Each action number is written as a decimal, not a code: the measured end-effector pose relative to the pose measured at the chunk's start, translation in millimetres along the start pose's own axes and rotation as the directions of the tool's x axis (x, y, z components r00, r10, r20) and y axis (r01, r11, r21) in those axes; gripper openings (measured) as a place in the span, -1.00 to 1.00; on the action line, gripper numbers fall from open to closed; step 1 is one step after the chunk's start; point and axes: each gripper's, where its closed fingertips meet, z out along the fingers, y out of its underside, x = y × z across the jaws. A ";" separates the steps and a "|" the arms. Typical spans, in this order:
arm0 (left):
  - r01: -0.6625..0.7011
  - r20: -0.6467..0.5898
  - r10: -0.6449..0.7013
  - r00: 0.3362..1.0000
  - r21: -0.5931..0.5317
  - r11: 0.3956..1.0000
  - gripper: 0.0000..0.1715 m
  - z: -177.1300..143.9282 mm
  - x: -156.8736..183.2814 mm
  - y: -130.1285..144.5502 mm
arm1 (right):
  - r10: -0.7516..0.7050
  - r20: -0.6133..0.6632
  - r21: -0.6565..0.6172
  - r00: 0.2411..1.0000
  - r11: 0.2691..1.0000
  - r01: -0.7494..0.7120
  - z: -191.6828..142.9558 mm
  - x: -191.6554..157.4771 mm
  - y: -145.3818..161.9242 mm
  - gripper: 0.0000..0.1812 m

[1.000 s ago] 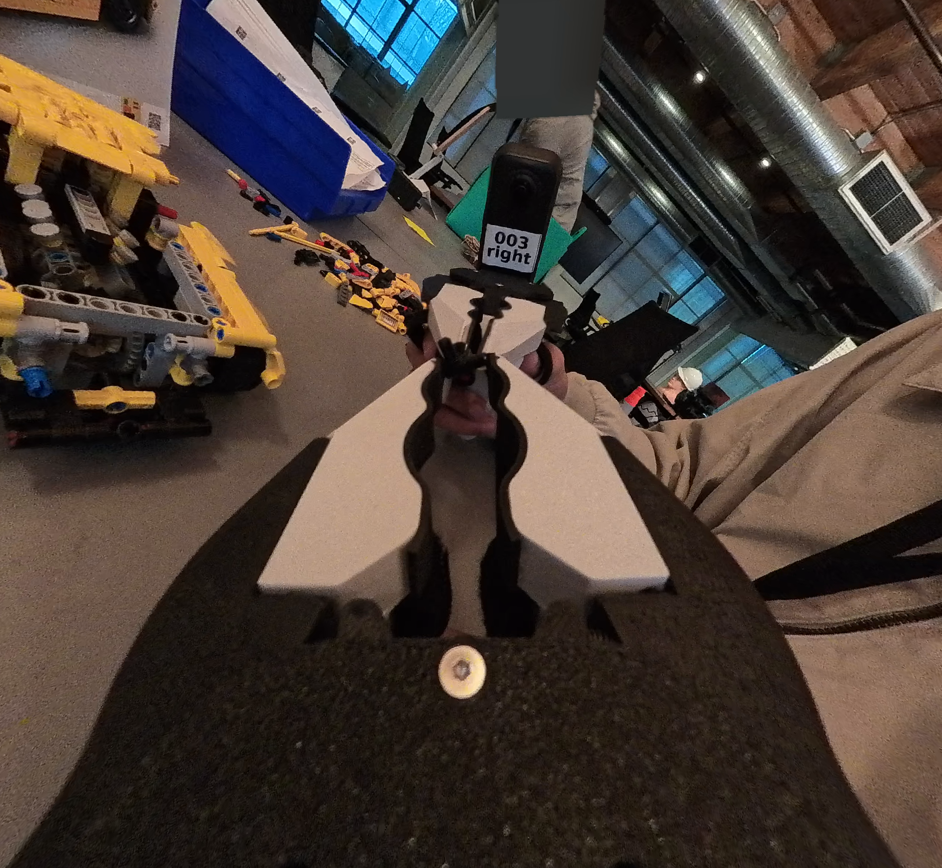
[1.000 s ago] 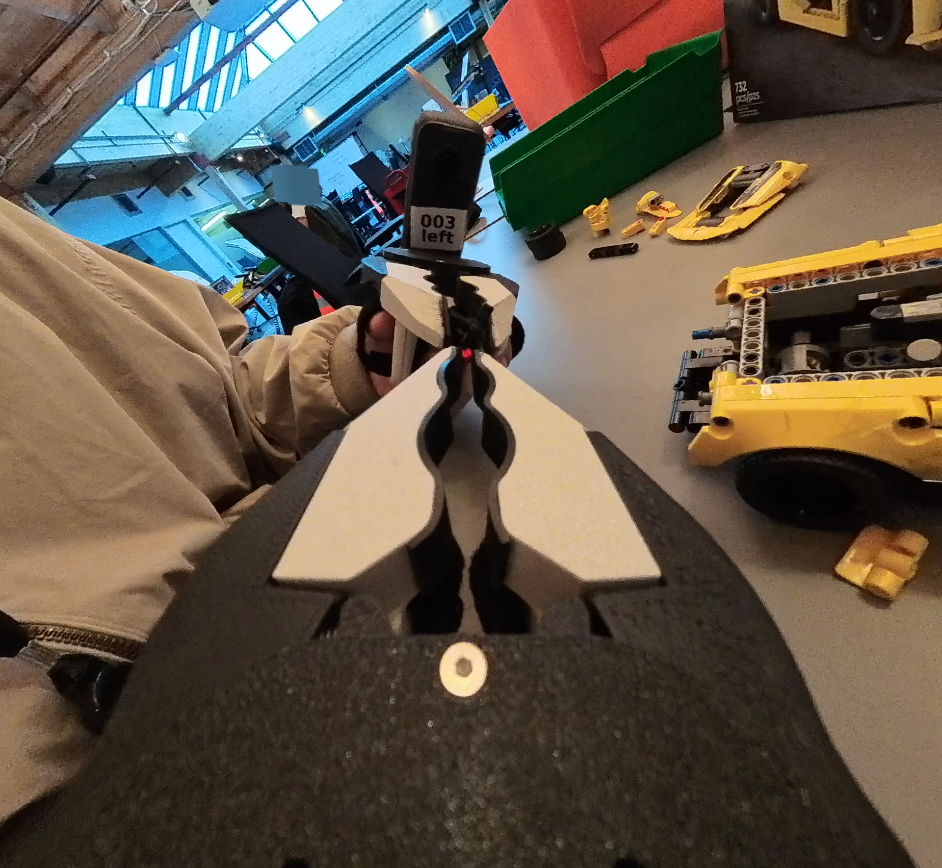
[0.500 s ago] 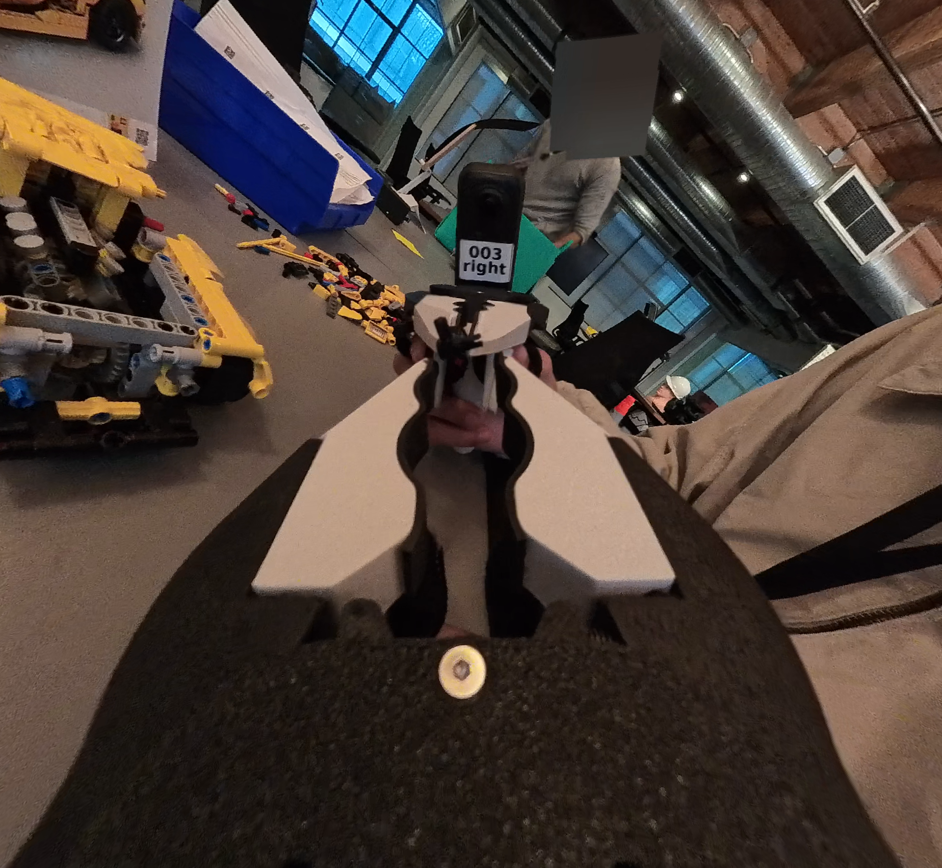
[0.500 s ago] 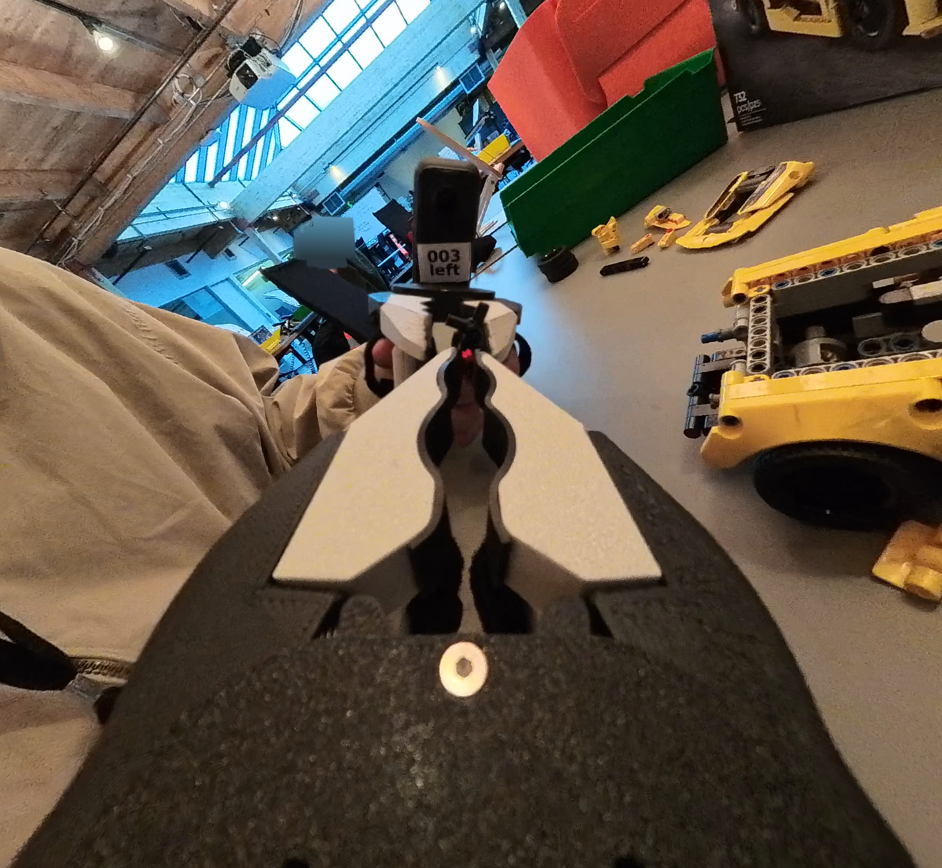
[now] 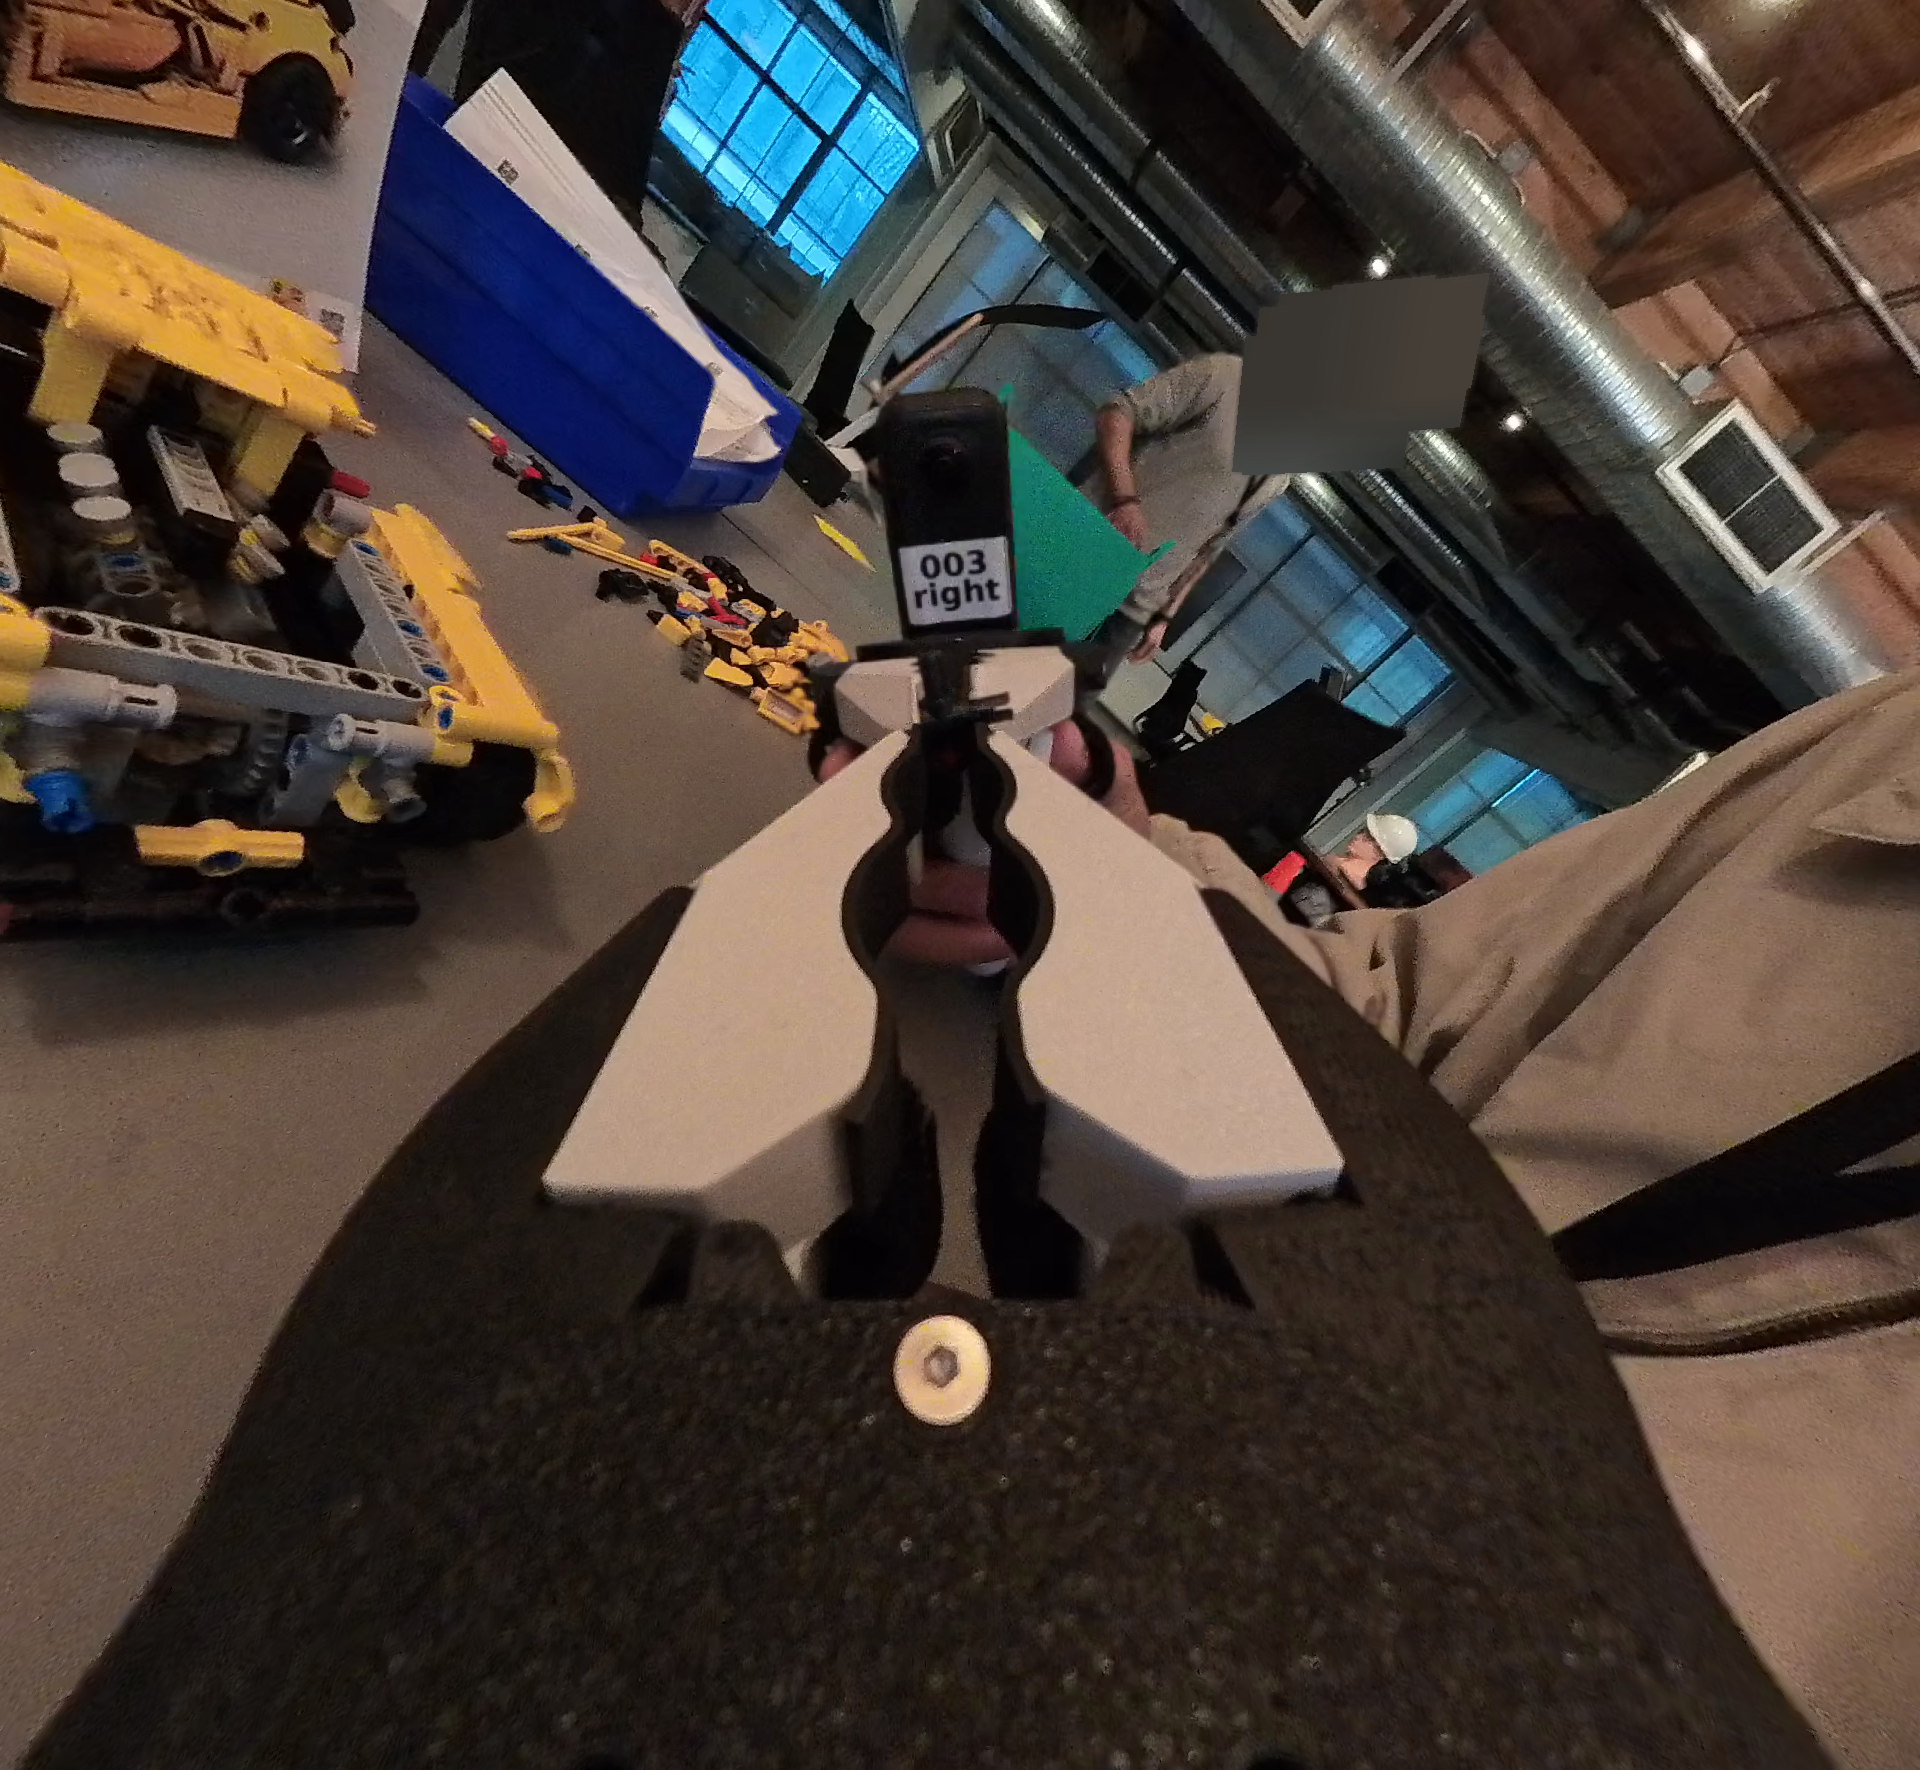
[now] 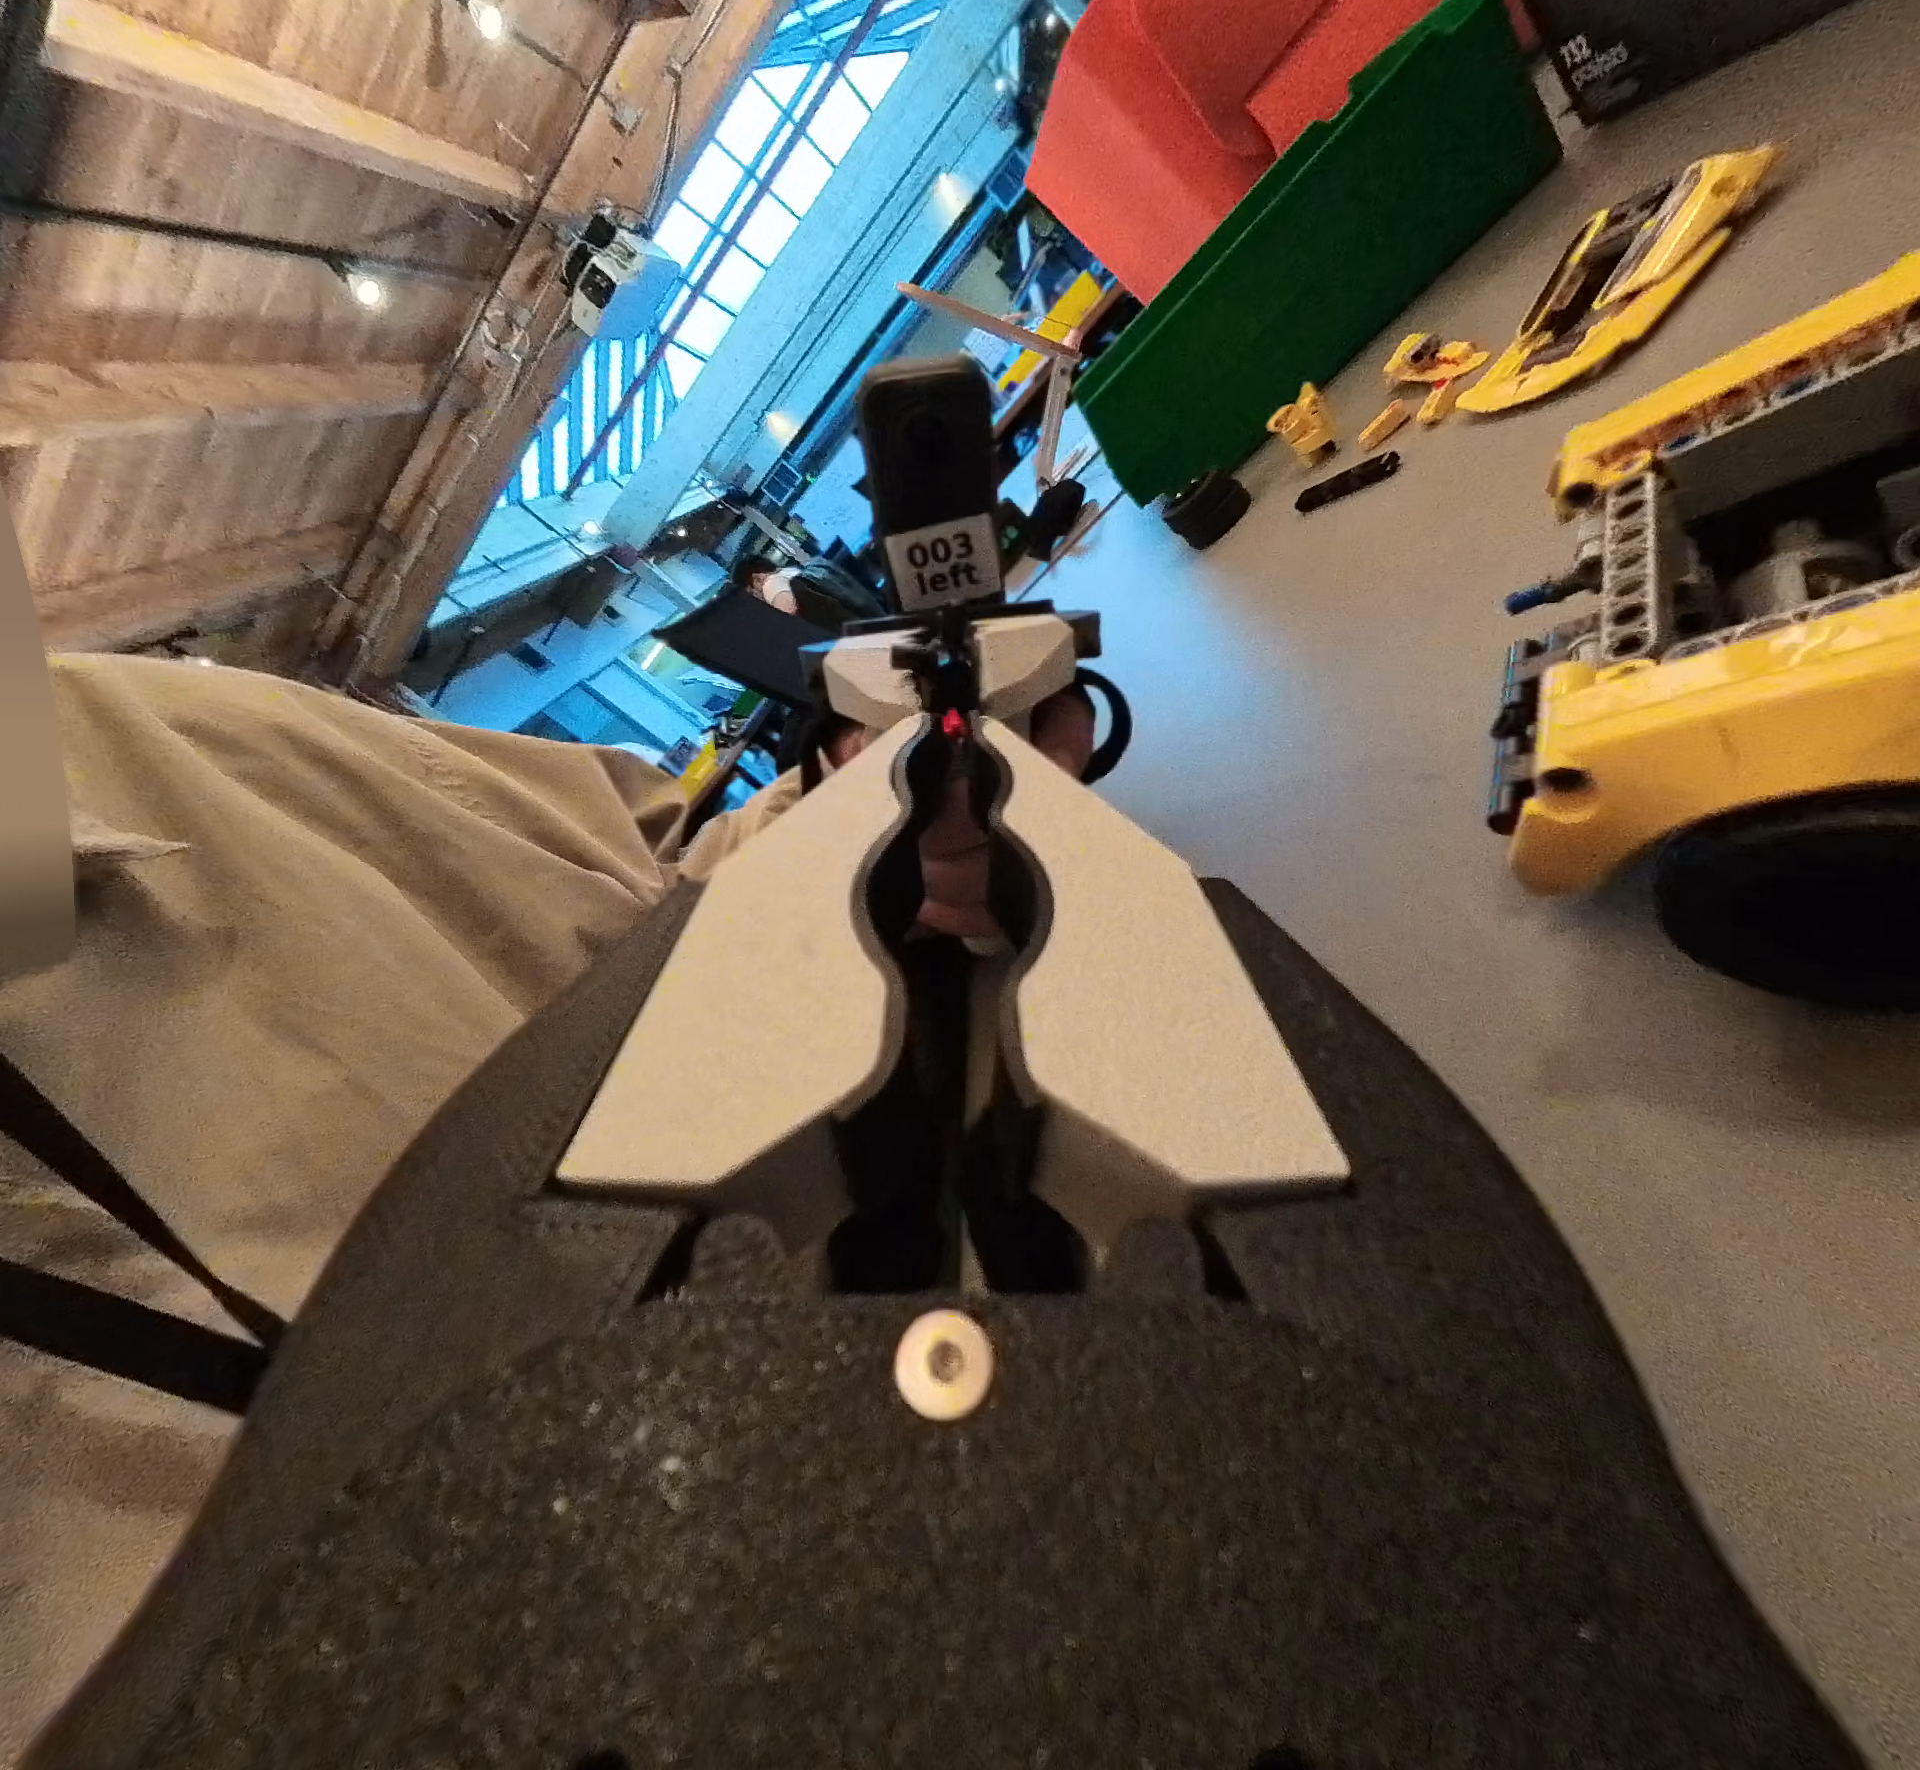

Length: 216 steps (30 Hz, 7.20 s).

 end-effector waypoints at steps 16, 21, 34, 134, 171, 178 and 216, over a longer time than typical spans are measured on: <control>-0.149 -0.033 0.146 0.989 -0.081 0.986 -0.94 -3.5 10.4 3.6 | -0.052 0.034 -0.064 0.998 0.996 0.054 -0.4 -9.3 4.5 -0.99; -0.134 -0.026 0.133 0.991 -0.087 0.987 -0.95 -4.8 8.6 3.9 | -0.072 0.017 -0.075 0.997 0.995 0.073 -0.7 -6.7 5.0 -1.00; -0.035 -0.057 0.034 0.998 -0.008 0.999 -0.93 -18.1 -6.7 -19.2 | -0.301 -0.110 0.028 0.947 0.952 0.306 -36.8 -11.9 -29.6 -1.00; -0.113 0.729 0.438 0.527 -0.451 0.886 -0.92 -164.6 -133.7 -43.5 | -0.561 -0.472 -0.233 0.680 0.823 0.518 -41.4 28.2 -1.2 -0.90; -0.003 0.524 0.547 0.653 -0.720 0.694 -0.56 -46.6 -135.9 -33.9 | -0.527 -0.531 -0.532 0.664 0.817 0.222 -79.8 107.4 -56.9 -0.35; -0.181 0.553 0.323 0.768 -0.297 0.938 -0.56 -39.4 -148.0 -67.2 | -0.642 -0.501 -0.675 0.581 0.710 0.202 -88.9 134.8 4.8 -0.49; -0.181 0.497 0.325 0.804 -0.316 0.931 -0.56 -27.1 -145.0 -47.0 | -0.563 -0.627 -0.339 0.539 0.819 0.462 -64.5 120.4 -66.6 -0.65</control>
